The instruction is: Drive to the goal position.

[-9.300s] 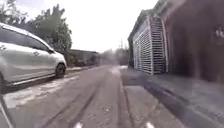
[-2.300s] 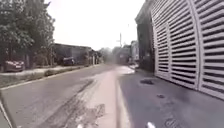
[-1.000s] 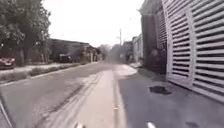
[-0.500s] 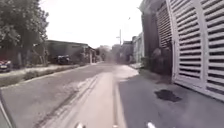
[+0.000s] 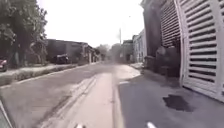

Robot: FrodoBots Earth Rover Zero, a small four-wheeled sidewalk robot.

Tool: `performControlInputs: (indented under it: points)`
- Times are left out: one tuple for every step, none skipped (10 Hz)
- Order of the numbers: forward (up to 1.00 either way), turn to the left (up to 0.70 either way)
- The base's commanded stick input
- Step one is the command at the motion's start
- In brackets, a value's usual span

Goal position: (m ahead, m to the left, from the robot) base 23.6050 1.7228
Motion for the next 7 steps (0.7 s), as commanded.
performControlInputs:
  points:
    - [0.70,0.01]
    - [0.70,0.01]
    - [0.70,0.01]
    - [0.70,0.01]
    - [0.70,0.01]
    - [0.70,0.01]
    - [0.70,0.01]
